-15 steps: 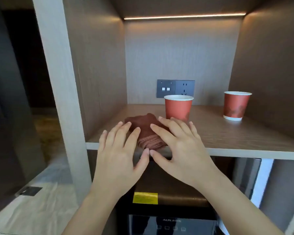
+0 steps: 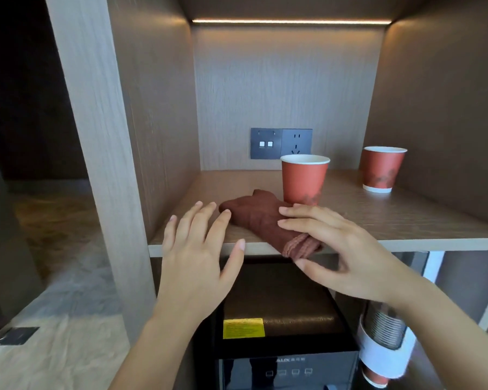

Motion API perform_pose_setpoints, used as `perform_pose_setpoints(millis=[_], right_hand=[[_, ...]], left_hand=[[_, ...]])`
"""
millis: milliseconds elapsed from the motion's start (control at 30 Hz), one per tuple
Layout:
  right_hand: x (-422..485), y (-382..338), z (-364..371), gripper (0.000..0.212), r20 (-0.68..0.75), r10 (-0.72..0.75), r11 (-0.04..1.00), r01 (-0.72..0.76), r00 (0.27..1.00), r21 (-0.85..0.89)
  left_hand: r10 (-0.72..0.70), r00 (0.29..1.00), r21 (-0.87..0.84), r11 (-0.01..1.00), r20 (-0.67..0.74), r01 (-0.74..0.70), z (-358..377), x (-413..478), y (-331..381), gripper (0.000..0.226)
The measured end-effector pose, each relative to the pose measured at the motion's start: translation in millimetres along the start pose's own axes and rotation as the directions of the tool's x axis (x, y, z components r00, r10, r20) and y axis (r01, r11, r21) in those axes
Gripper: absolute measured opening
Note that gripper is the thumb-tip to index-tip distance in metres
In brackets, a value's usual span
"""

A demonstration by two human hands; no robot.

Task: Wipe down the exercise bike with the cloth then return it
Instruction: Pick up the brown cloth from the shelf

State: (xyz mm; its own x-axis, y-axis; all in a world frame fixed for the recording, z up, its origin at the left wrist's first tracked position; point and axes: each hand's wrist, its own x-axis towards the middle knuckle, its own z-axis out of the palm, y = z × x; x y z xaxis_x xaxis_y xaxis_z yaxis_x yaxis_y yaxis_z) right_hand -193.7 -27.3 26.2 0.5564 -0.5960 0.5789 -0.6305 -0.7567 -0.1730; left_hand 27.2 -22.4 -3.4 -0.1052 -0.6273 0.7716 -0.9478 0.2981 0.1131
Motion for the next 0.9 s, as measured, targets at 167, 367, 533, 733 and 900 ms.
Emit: perform_pose_setpoints(millis=[167,367,533,733,900], right_hand=[[3,-4,-26,0.038,0.124,0.105,0.978,-0.125,0.987,0.167],[61,-31,-7,0.044,0.148,0.126,0.990,-0.114,0.981,-0.084],[62,-27,13,0.053,0.263,0.216,0.960,-0.155,0.940,-0.232],[40,-18,-6,0.051,0.304,0.096,0.984,-0.045,0.948,-0.171],[55,-16,-14,0.049,0.294,0.119,0.992,-0.128,0.948,0.010]], left_hand=[[0.014,0.999,-0.022,1.000,-0.033,-0.015,4,1,-2,0.051],[-0.025,0.997,-0.039,0.999,-0.074,0.022,6,1,-7,0.051],[-0.040,0.995,-0.037,0.999,-0.088,0.036,7,-3,-10,0.051],[-0.033,0.997,-0.028,0.999,-0.068,0.031,5,-7,-9,0.051],[-0.039,0.997,-0.028,0.999,-0.060,0.037,2,-8,-8,0.052]])
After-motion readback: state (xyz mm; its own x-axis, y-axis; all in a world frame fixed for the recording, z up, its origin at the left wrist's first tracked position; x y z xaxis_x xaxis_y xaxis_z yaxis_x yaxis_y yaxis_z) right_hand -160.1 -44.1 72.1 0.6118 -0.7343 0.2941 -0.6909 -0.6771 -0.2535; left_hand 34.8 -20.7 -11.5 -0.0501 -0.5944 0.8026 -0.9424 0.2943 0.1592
